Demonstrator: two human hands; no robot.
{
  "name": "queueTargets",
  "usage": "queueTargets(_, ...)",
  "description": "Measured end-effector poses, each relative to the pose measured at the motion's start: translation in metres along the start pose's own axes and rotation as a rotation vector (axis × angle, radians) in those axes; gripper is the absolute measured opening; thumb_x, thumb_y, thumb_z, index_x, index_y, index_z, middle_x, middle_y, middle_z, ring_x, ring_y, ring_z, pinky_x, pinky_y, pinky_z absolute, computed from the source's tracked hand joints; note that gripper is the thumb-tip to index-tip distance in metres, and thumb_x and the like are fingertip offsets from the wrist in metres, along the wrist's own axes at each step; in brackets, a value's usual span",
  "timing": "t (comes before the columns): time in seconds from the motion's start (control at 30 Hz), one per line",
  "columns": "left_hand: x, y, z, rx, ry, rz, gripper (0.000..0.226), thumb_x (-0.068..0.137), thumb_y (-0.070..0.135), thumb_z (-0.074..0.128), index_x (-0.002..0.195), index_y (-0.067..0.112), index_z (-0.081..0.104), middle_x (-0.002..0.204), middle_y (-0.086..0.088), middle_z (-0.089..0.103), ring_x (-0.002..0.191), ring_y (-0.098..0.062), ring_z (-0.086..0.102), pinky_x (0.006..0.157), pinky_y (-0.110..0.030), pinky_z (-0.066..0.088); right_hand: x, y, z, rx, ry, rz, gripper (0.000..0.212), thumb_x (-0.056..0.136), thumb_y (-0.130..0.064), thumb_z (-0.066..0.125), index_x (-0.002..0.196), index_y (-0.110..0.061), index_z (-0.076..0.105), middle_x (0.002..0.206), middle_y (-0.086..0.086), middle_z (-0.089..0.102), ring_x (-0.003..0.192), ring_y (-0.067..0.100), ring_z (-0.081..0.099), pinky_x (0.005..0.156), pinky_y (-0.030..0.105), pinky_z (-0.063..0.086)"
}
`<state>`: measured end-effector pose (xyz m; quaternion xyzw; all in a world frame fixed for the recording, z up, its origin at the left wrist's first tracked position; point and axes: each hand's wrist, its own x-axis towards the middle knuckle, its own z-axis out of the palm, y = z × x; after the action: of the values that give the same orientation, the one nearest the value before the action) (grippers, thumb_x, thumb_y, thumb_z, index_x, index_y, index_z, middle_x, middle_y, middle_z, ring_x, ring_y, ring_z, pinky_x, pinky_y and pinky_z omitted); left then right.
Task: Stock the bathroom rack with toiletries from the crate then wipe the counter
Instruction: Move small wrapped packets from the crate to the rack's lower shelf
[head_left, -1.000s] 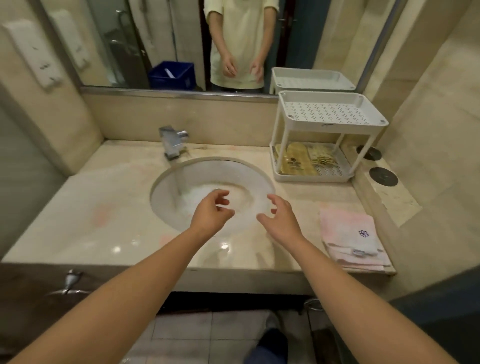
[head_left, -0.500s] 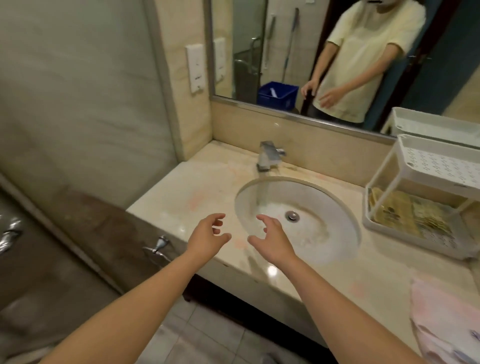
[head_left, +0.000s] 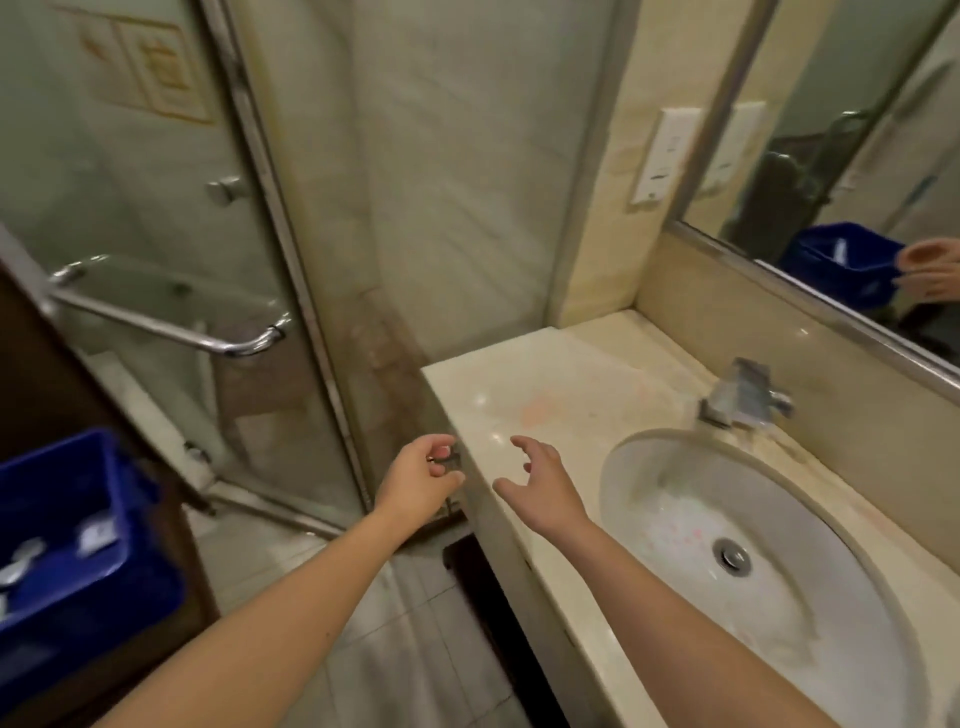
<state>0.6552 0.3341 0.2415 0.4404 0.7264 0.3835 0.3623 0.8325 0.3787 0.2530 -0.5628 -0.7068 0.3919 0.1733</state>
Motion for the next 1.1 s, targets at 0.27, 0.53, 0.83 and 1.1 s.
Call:
queueTargets(0.27, -0.03, -0.034, -0.039, -0.062, 0.246, -0.17, 0.047, 0.079, 0.013, 0.076, 0.121, 0.025, 0.058, 0.109, 0.006, 0.059, 0.088, -0.014, 0.061, 0.087, -0.035, 0.054, 0.022, -0.035, 0.046, -0.005, -0.202, -0.161, 0.066, 0.079, -0.027, 0.067, 0.141, -0.023, 0.044, 0.139, 0.002, 0.043, 0.112, 0.012, 0.052, 0.094, 0.027, 0.043)
queueTargets(0.53, -0.064, -0.077, -0.115, -0.084, 0.398, -0.309, 0.049, 0.081, 0.017, 0.074, 0.126, 0.026, 0.055, 0.106, 0.016, 0.057, 0.093, -0.006, 0.06, 0.076, -0.022, 0.05, 0.024, -0.094, 0.123, -0.057, -0.36, -0.277, 0.069, 0.08, -0.028, 0.067, 0.144, -0.02, 0.042, 0.139, 0.006, 0.043, 0.117, 0.018, 0.052, 0.098, 0.026, 0.04)
queueTargets(0.83, -0.098, -0.139, -0.216, -0.166, 0.484, -0.374, 0.051, 0.083, 0.017, 0.073, 0.127, 0.033, 0.053, 0.111, 0.017, 0.057, 0.099, -0.004, 0.059, 0.087, -0.029, 0.053, 0.003, -0.176, 0.222, -0.055, -0.473, -0.348, 0.067, 0.085, -0.027, 0.066, 0.146, -0.024, 0.038, 0.147, 0.0, 0.036, 0.122, 0.015, 0.049, 0.092, 0.024, 0.041)
queueTargets(1.1, -0.126, -0.202, -0.319, -0.144, 0.576, -0.405, 0.046, 0.084, 0.02, 0.072, 0.124, 0.031, 0.053, 0.114, 0.014, 0.058, 0.098, -0.005, 0.06, 0.088, -0.033, 0.054, -0.019, -0.257, 0.32, -0.048, -0.564, -0.399, 0.069, 0.084, -0.025, 0.07, 0.146, -0.02, 0.04, 0.148, 0.002, 0.037, 0.127, 0.018, 0.047, 0.104, 0.035, 0.045)
